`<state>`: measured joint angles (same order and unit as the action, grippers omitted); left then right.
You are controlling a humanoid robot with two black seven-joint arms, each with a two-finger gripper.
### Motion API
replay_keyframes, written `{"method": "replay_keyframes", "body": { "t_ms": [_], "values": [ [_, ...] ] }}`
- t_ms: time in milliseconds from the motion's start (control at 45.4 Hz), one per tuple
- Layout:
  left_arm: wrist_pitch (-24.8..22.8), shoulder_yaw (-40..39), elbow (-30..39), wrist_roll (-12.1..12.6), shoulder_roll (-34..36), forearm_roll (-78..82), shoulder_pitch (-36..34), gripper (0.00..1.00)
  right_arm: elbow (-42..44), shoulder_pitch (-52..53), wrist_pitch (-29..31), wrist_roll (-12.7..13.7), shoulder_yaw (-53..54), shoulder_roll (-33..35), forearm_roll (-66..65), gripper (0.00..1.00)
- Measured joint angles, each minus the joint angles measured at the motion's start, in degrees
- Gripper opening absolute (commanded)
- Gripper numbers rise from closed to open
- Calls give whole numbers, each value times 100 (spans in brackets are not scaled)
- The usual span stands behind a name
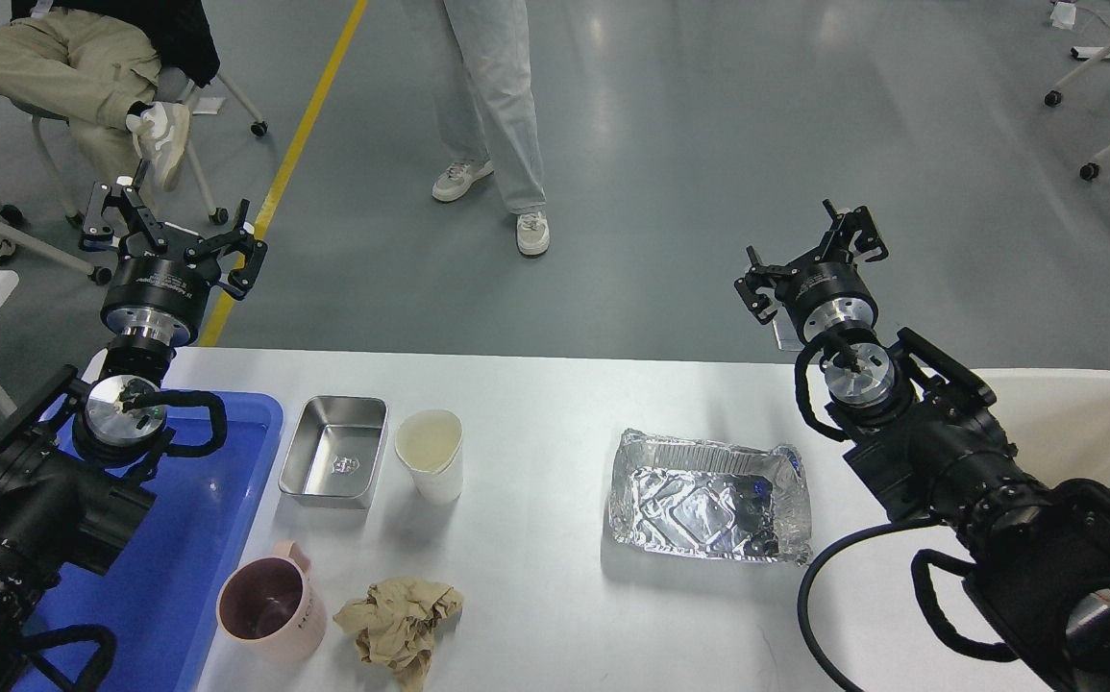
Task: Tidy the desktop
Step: 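Raise the left gripper up from the blue tray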
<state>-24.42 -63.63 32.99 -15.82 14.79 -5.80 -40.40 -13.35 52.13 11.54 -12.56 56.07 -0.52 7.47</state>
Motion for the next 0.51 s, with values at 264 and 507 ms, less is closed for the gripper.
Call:
{"method": "replay_keyframes", "body": {
  "t_ms": [264, 507],
  "values": [
    [0, -16, 1, -36, 5, 0, -11, 97, -2, 1, 3, 3, -7, -6, 0, 100],
    [-16, -65, -27, -85, 55, -10, -3, 97, -2, 5, 2, 3, -22, -4, 0, 100]
  ]
}}
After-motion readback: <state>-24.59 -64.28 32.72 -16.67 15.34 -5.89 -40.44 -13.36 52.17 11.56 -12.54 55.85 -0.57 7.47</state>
